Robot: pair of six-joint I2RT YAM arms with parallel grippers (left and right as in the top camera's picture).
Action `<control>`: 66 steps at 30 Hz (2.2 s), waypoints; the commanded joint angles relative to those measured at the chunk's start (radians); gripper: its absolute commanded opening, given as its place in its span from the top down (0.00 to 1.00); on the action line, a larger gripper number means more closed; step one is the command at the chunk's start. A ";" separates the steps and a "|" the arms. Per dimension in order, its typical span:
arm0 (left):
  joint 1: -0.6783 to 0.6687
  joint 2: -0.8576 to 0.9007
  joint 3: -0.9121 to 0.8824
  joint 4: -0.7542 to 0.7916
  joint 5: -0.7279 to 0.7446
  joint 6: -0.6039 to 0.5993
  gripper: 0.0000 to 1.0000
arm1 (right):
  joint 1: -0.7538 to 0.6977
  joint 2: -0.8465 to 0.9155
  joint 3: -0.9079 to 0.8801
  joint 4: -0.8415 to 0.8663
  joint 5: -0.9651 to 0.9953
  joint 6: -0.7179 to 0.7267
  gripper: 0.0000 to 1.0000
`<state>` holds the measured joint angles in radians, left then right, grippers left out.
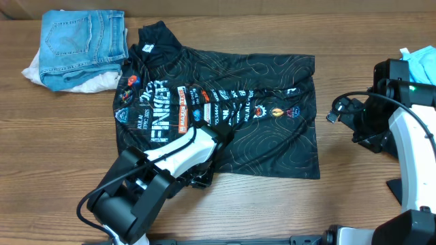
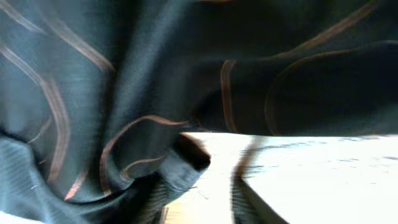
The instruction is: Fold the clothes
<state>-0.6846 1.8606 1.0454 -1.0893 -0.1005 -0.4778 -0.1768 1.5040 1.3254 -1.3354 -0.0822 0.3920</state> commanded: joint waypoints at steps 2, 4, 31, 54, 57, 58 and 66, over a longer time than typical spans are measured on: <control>0.004 0.024 -0.036 0.022 0.009 0.003 0.82 | -0.004 -0.006 -0.003 0.002 -0.010 -0.003 0.00; 0.004 0.024 -0.036 0.026 0.009 0.003 0.96 | -0.004 -0.006 -0.005 0.000 -0.011 -0.003 0.00; 0.004 0.024 -0.036 0.043 0.009 -0.017 0.96 | 0.006 -0.010 -0.533 0.309 -0.182 0.184 0.14; 0.004 0.024 -0.034 0.033 0.024 -0.020 0.96 | 0.006 -0.010 -0.691 0.480 -0.189 0.272 0.58; 0.004 0.022 -0.032 0.020 0.024 -0.019 0.96 | 0.006 -0.010 -0.691 0.498 -0.189 0.275 0.68; 0.004 0.022 -0.032 0.020 0.024 -0.019 0.96 | 0.006 -0.010 -0.691 0.505 -0.188 0.286 0.72; 0.004 -0.002 -0.032 0.016 0.024 -0.016 0.96 | 0.006 -0.010 -0.691 0.540 -0.165 0.298 0.80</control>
<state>-0.6853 1.8606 1.0328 -1.0805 -0.0864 -0.4721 -0.1749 1.4857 0.6529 -0.8108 -0.2977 0.6800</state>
